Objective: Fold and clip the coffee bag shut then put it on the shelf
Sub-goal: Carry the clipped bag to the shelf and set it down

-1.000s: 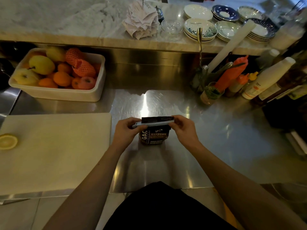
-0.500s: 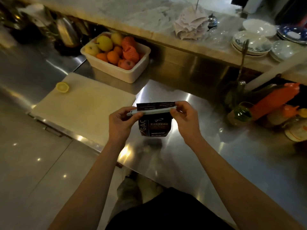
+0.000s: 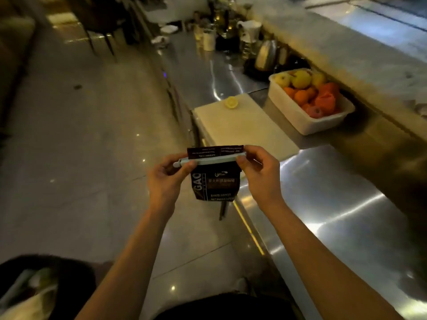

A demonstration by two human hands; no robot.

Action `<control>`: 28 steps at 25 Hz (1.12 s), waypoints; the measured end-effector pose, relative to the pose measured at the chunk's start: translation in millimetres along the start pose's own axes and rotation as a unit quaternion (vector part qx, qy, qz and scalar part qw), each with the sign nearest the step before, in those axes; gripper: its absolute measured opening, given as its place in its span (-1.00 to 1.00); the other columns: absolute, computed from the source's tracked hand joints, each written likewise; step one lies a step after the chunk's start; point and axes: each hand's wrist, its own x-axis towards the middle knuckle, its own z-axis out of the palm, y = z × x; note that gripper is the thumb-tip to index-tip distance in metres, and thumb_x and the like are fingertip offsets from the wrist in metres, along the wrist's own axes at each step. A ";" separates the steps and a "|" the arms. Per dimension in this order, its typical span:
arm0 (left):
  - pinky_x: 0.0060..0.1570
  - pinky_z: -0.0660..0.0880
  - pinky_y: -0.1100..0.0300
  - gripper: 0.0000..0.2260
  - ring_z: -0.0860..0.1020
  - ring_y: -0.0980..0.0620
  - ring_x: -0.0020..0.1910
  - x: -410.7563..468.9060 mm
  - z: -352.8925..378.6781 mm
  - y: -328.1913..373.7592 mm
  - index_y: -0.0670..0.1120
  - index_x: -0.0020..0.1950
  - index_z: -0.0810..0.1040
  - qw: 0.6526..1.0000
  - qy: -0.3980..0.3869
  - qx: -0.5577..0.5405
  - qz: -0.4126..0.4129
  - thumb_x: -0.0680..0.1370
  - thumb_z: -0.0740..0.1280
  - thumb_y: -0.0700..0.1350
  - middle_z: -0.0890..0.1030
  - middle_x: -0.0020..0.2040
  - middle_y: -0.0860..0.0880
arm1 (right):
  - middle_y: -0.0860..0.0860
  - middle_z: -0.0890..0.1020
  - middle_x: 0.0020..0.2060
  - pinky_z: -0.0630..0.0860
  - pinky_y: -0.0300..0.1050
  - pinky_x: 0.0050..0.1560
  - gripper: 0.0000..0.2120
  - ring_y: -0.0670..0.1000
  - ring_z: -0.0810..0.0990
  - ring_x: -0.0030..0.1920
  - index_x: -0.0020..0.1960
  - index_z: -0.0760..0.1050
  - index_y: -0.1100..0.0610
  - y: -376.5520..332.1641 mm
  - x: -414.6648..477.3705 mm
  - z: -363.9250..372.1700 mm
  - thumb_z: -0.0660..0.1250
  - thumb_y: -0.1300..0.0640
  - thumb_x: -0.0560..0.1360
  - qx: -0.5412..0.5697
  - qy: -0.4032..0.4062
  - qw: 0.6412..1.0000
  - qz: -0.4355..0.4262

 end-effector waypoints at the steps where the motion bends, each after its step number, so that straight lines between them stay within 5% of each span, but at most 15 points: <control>1: -0.07 0.57 0.23 -0.83 0.66 0.05 -0.09 -8.8 -28.7 5.7 -0.15 0.01 0.66 0.999 0.034 0.002 0.006 0.43 0.47 -0.24 0.71 -0.12 -0.04 | -0.09 0.65 -0.12 0.54 -0.36 -0.09 -0.86 -0.22 0.63 -0.12 0.06 0.56 0.13 -4.2 -3.3 26.9 0.37 0.25 0.51 0.002 -0.031 0.999 -0.010; 6: -0.07 0.61 0.22 -0.76 0.68 0.03 -0.09 -78.9 -199.0 41.7 -0.20 0.06 0.65 0.975 0.215 0.044 0.045 0.42 0.48 -0.18 0.70 -0.08 -0.12 | -0.05 0.65 -0.12 0.56 -0.29 -0.05 -0.84 -0.18 0.63 -0.11 0.07 0.56 0.06 -31.7 -53.8 196.9 0.39 0.21 0.51 0.021 -0.197 0.980 -0.033; 12: -0.19 0.64 0.16 -0.86 0.69 0.05 -0.20 -203.8 -378.5 74.5 -0.07 -0.05 0.66 0.895 0.438 0.055 0.062 0.43 0.49 -0.22 0.70 -0.19 -0.06 | -0.04 0.66 -0.12 0.61 -0.25 -0.08 -0.86 -0.13 0.66 -0.10 0.08 0.57 0.14 -70.6 -175.3 389.6 0.36 0.23 0.52 0.059 -0.395 0.916 -0.043; 17: -0.17 0.60 0.28 -0.84 0.65 0.14 -0.24 -327.0 -480.0 96.6 -0.14 -0.05 0.65 0.791 0.604 0.045 0.088 0.41 0.49 -0.30 0.70 -0.28 0.08 | -0.02 0.66 -0.12 0.58 -0.32 -0.15 -0.85 -0.17 0.67 -0.12 0.09 0.56 0.13 -106.1 -298.6 513.0 0.36 0.23 0.52 0.085 -0.565 0.820 -0.034; 28: -0.11 0.61 0.24 -0.83 0.68 0.09 -0.13 -467.7 -609.4 107.4 -0.11 -0.03 0.64 0.587 0.801 0.051 0.108 0.41 0.49 -0.28 0.71 -0.18 0.05 | 0.01 0.65 -0.13 0.60 -0.27 -0.07 -0.86 -0.14 0.66 -0.08 0.08 0.53 0.09 -128.0 -489.9 696.1 0.36 0.20 0.53 0.119 -0.770 0.626 -0.020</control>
